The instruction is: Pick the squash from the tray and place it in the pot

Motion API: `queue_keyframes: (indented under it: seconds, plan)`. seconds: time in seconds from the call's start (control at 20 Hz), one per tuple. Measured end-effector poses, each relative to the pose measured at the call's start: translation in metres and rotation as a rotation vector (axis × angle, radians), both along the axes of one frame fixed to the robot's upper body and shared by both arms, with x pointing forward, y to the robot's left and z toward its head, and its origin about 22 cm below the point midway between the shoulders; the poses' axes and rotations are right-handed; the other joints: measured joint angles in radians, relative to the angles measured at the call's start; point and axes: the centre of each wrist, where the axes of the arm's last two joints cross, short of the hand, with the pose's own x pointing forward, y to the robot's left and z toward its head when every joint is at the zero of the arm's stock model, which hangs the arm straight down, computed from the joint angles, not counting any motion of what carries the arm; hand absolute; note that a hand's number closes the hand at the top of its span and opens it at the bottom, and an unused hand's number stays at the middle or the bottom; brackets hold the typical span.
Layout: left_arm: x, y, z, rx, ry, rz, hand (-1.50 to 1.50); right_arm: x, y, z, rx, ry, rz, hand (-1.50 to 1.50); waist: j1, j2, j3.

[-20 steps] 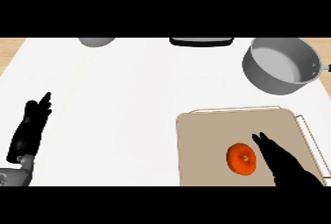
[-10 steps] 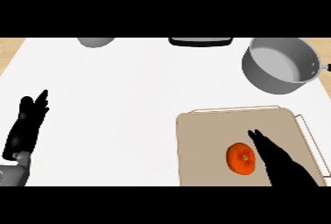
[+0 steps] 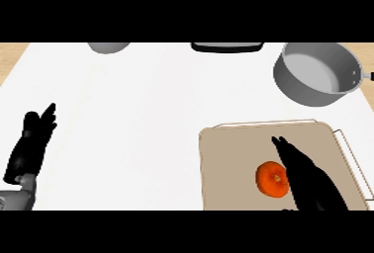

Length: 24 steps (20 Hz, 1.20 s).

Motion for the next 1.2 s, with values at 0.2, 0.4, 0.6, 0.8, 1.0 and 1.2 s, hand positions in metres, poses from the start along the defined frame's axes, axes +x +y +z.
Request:
queue_keyframes:
  seconds: [0.2, 0.4, 0.6, 0.8, 1.0, 1.2]
  plan:
    - [0.001, 0.004, 0.000, 0.003, -0.002, 0.002, 0.00, 0.006, -0.001, -0.012, -0.023, 0.028, -0.021, -1.50, -0.001, 0.000, 0.000]
    - [0.000, 0.012, 0.002, 0.002, 0.001, 0.005, 0.00, 0.010, 0.001, -0.019, -0.026, 0.061, -0.032, -1.50, 0.000, 0.000, 0.000]
    - [0.002, 0.000, 0.003, -0.001, 0.002, 0.005, 0.00, 0.012, 0.001, -0.026, -0.026, 0.089, -0.033, -1.50, -0.001, 0.000, 0.000]
    - [0.003, 0.002, 0.001, 0.008, 0.000, 0.005, 0.00, 0.018, 0.004, -0.040, -0.028, 0.116, -0.043, -1.50, -0.001, 0.000, 0.000]
    - [0.000, 0.002, 0.001, 0.005, -0.004, 0.007, 0.00, 0.022, -0.001, -0.051, -0.015, 0.129, -0.056, -1.50, -0.001, 0.000, 0.000]
    - [-0.001, -0.005, 0.003, 0.005, -0.001, 0.006, 0.00, 0.030, -0.001, -0.058, -0.007, 0.137, -0.057, -1.50, -0.001, 0.000, 0.000]
